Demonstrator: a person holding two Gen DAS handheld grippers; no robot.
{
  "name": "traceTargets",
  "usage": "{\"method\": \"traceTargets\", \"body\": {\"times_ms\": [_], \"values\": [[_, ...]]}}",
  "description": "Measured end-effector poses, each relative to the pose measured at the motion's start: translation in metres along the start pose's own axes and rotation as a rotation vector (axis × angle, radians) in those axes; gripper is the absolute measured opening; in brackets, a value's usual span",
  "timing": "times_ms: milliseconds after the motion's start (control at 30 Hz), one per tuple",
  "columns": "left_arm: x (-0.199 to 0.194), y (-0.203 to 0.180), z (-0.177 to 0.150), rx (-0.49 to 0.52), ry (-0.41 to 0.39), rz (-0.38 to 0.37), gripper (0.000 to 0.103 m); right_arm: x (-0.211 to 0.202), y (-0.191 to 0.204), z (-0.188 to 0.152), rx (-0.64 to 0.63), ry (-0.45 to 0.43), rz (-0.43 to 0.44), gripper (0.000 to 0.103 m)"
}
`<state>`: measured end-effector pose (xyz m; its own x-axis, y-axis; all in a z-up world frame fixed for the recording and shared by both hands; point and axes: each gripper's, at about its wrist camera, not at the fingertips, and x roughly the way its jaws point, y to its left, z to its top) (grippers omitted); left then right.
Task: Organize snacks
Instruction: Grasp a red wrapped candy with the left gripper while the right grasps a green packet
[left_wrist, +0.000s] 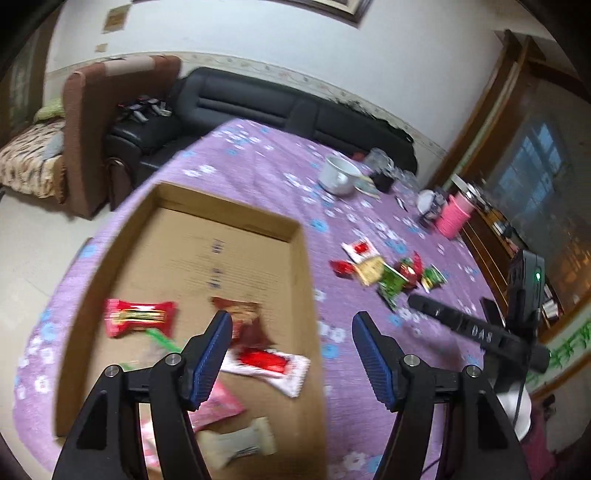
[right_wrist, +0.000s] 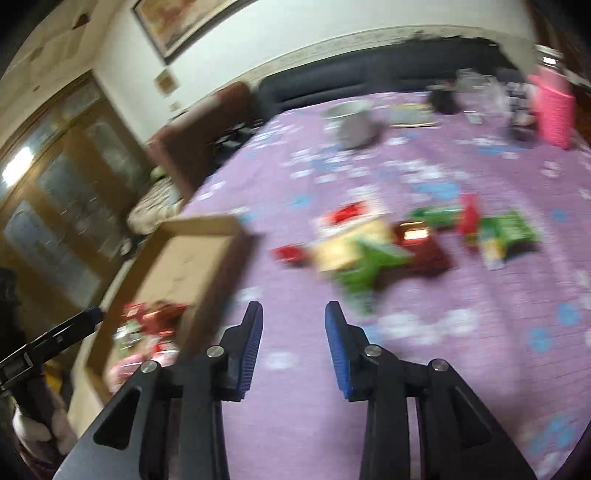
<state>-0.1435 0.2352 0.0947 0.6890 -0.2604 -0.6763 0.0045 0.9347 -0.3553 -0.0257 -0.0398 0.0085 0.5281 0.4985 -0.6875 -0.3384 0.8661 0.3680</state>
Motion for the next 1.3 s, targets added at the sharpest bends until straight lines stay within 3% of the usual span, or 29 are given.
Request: {"method": "traceTargets", "body": {"times_ms": [200,300,500,567,600,733,800,933,1033,1200,1300], "values": [[0.040,-0.036,0.007,0.024,0.084,-0.075,0.071,0.008,-0.037,0.012,0.055,-0.017,-0.019,0.037],[0.053,-0.051,0.009,0.047,0.104,-0.063,0.071,0.025,-0.035,0.018,0.026,-0.010,-0.044,0.046],[0.078,-0.071,0.022,0.108,0.136,-0.022,0.071,0.059,-0.023,0.021,-0.016,0.029,-0.071,0.046],[0.087,-0.074,0.029,0.134,0.142,-0.007,0.071,0.067,-0.024,0.020,-0.005,0.033,-0.078,0.039],[0.094,-0.077,0.033,0.151,0.148,0.002,0.071,0.069,-0.027,0.019,0.005,0.034,-0.075,0.025],[0.129,-0.093,0.043,0.268,0.190,0.023,0.071,0.064,-0.038,0.018,0.031,0.041,-0.054,0.023],[0.148,-0.103,0.045,0.373,0.215,0.044,0.071,0.060,-0.045,0.018,0.056,0.040,-0.035,0.023],[0.181,-0.115,0.046,0.539,0.278,0.135,0.071,0.052,-0.063,0.021,0.133,0.036,0.023,0.023],[0.198,-0.112,0.046,0.583,0.336,0.150,0.062,0.047,-0.070,0.024,0.158,0.026,0.046,0.022],[0.211,-0.111,0.053,0.587,0.354,0.135,0.061,0.046,-0.066,0.025,0.142,0.028,0.059,0.018],[0.211,-0.112,0.051,0.582,0.362,0.095,0.039,0.048,-0.063,0.024,0.126,0.036,0.061,0.014]]}}
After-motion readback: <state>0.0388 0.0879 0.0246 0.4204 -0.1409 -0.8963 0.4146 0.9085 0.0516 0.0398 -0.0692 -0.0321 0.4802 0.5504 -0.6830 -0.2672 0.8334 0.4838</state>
